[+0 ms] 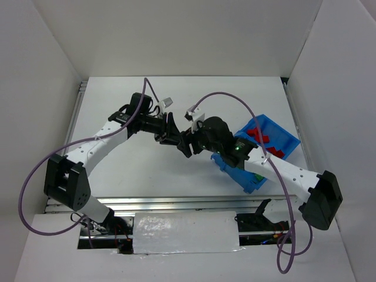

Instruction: Sort the legos into containers by color

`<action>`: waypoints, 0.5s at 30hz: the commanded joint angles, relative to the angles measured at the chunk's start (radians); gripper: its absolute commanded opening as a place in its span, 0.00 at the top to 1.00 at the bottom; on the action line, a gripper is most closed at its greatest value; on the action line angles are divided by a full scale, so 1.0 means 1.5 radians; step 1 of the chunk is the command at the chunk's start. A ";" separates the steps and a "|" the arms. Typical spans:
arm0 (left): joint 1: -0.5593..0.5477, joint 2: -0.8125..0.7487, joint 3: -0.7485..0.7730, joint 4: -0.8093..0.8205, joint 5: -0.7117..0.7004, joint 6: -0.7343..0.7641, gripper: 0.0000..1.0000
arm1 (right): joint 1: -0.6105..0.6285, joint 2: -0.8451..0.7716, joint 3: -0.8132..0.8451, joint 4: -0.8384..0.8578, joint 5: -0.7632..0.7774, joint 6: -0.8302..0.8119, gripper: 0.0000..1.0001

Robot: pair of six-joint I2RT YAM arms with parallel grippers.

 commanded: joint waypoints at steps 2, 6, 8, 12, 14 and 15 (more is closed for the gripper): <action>0.016 -0.016 0.078 0.019 -0.019 0.045 1.00 | -0.050 -0.051 -0.040 -0.032 -0.087 -0.008 1.00; 0.045 -0.019 0.101 0.021 -0.022 0.048 1.00 | -0.094 -0.127 -0.087 -0.033 -0.121 0.014 1.00; 0.055 -0.017 0.107 0.037 -0.015 0.043 1.00 | -0.106 -0.149 -0.108 -0.035 -0.116 0.032 1.00; 0.060 -0.008 0.109 0.073 -0.001 0.027 1.00 | -0.133 -0.207 -0.130 -0.052 -0.081 0.062 1.00; 0.060 -0.004 0.110 0.098 0.004 0.018 1.00 | -0.137 -0.235 -0.132 -0.082 -0.003 0.106 1.00; 0.060 -0.004 0.112 0.102 -0.001 0.019 1.00 | -0.138 -0.243 -0.130 -0.097 0.031 0.124 1.00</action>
